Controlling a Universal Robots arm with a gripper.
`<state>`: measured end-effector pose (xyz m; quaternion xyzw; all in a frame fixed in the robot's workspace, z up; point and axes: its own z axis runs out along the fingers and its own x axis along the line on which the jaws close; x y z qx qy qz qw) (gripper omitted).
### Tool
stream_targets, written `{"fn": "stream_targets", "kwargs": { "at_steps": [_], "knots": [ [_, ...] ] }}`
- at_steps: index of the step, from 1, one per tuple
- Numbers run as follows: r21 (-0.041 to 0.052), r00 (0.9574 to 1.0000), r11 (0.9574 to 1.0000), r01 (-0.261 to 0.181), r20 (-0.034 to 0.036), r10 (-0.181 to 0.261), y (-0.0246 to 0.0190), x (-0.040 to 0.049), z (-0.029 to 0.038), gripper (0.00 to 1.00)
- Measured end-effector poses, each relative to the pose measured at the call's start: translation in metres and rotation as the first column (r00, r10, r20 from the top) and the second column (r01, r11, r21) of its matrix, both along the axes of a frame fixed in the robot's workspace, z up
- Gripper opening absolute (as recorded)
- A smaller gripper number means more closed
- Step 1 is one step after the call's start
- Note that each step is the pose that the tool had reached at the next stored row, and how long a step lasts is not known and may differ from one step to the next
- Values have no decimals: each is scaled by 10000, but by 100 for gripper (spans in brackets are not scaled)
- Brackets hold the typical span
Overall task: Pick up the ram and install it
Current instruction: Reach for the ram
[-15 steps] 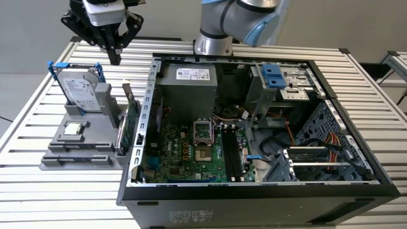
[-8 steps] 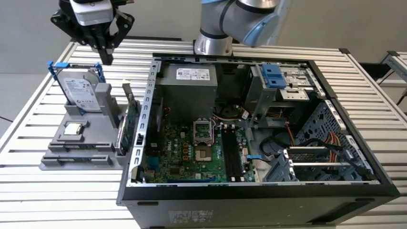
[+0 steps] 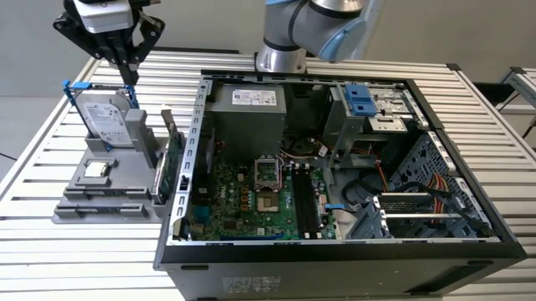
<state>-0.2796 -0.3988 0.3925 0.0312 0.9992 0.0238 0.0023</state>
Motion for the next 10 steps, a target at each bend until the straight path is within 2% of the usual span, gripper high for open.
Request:
{"fn": "stream_targets", "kwargs": {
  "at_steps": [10],
  "knots": [
    [0,10000,10000,-11,0,11,0,-191,0,0]
  ]
}}
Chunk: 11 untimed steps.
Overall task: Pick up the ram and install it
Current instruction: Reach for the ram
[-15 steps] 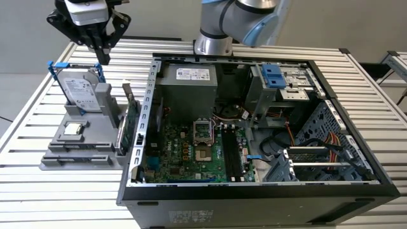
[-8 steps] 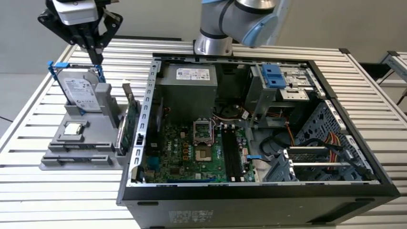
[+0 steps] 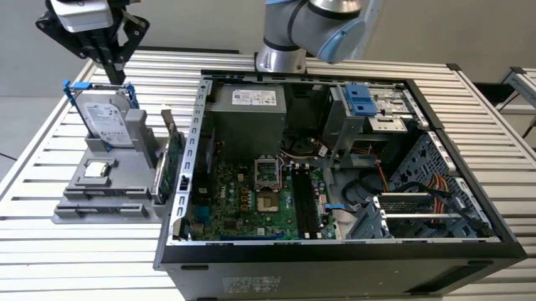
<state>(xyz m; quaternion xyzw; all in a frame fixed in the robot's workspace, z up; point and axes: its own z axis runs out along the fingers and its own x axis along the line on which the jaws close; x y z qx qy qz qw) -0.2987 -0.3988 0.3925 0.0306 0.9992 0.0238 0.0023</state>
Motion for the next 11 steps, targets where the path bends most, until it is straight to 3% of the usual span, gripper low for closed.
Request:
{"fn": "stream_targets", "kwargs": {
  "at_steps": [11],
  "knots": [
    [-1,10000,10000,-11,-1,11,0,-204,0,0]
  ]
}}
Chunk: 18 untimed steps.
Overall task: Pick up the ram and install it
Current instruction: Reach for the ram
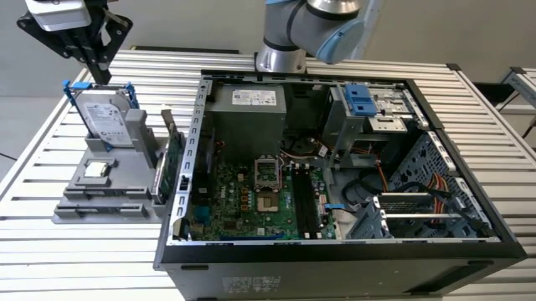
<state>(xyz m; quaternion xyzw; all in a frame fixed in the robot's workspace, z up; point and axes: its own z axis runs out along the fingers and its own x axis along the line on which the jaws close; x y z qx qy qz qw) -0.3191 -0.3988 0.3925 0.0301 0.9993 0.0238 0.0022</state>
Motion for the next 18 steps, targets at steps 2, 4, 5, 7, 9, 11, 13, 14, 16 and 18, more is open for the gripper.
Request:
{"fn": "stream_targets", "kwargs": {
  "at_steps": [2,4,5,7,9,11,13,14,16,18],
  "knots": [
    [0,10000,10000,-2,0,2,0,-36,0,0],
    [0,10000,10000,-4,0,4,0,-72,0,0],
    [0,10000,10000,-5,-1,5,0,-90,0,0],
    [0,10000,10000,-6,-1,6,0,-125,0,0],
    [0,10000,10000,-8,-1,8,0,-160,0,0],
    [0,10000,10000,-10,0,10,0,-198,0,0],
    [0,10000,10000,-10,-1,10,0,-239,0,0],
    [0,10000,10000,-11,0,11,0,-258,0,0],
    [0,10000,10000,-12,-1,12,0,-300,0,0],
    [0,10000,10000,-15,-1,15,0,-334,0,0]
  ]
}}
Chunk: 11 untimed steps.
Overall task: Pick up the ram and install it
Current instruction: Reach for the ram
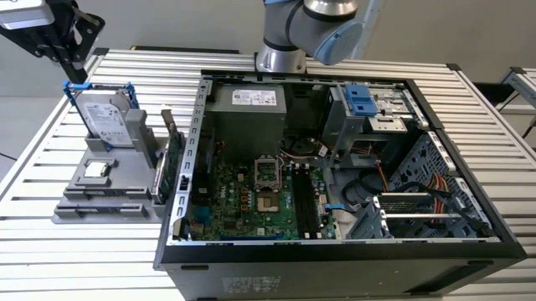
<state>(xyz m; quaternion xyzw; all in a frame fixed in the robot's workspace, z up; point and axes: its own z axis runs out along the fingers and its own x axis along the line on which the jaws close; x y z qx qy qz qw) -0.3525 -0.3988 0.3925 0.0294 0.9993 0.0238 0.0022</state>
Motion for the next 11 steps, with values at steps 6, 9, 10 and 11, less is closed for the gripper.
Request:
{"fn": "stream_targets", "kwargs": {
  "at_steps": [6,9,10,11],
  "knots": [
    [0,10000,10000,-2,0,2,0,-25,0,0],
    [-1,10000,10000,-2,0,2,0,-26,0,0],
    [0,10000,10000,-2,0,2,0,-26,0,0],
    [0,10000,10000,-2,0,2,0,-27,0,0]
  ]
}}
